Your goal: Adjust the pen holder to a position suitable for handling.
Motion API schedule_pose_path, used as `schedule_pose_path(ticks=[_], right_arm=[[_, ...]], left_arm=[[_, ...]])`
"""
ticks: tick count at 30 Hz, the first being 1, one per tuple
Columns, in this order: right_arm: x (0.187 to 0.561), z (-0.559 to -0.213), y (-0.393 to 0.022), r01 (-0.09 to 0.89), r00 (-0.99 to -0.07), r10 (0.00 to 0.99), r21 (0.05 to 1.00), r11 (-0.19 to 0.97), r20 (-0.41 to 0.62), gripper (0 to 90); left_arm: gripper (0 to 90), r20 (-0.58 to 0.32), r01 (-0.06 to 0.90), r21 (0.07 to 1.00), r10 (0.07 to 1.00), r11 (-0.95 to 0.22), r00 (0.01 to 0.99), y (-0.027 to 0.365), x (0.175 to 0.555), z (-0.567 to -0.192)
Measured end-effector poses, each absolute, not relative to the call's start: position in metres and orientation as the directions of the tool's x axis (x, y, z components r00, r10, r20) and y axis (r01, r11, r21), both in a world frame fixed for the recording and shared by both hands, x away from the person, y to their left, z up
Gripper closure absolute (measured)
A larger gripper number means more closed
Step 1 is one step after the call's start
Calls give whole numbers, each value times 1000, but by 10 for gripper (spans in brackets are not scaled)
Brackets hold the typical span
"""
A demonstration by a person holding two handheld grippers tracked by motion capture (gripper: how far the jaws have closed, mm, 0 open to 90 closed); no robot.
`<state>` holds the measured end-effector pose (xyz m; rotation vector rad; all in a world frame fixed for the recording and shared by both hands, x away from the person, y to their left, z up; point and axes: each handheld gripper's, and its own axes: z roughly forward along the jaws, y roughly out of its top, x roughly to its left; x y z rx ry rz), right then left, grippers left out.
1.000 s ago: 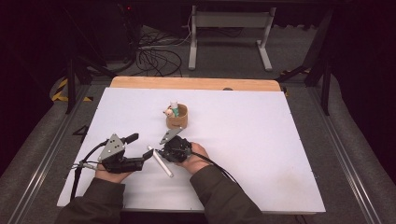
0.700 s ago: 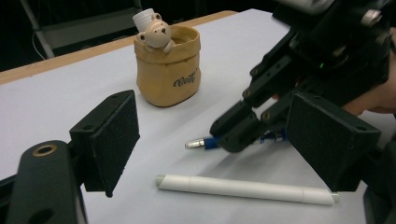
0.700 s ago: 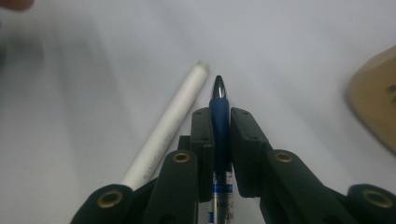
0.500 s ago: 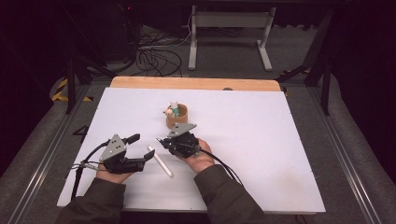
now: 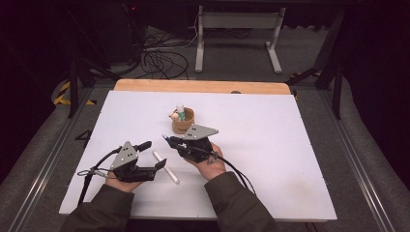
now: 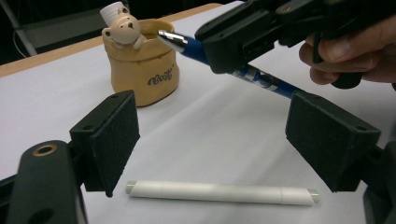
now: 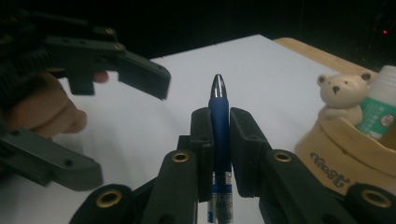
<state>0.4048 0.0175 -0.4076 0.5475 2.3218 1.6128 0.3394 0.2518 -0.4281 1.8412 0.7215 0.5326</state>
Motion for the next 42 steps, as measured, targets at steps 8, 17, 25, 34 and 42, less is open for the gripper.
schedule_pose_path(ticks=[8,17,25,34,42], right_arm=[[392,-398,22,85,-917,397,966,242,-18,808],[384,-395,26,53,-925,380,979,198,-27,808],[376,-393,34,29,-928,370,982,188,-44,808],[371,-388,39,3,-929,364,986,169,-59,808],[370,-385,36,-15,-920,384,987,161,-76,807]], left_arm=[[187,25,228,931,673,-284,739,242,337,-430],[227,-20,241,937,647,-254,762,233,336,-432],[294,-60,252,944,644,-211,763,228,334,-434],[391,-76,259,946,645,-193,760,224,333,-436],[536,-70,263,945,662,-196,746,224,333,-436]])
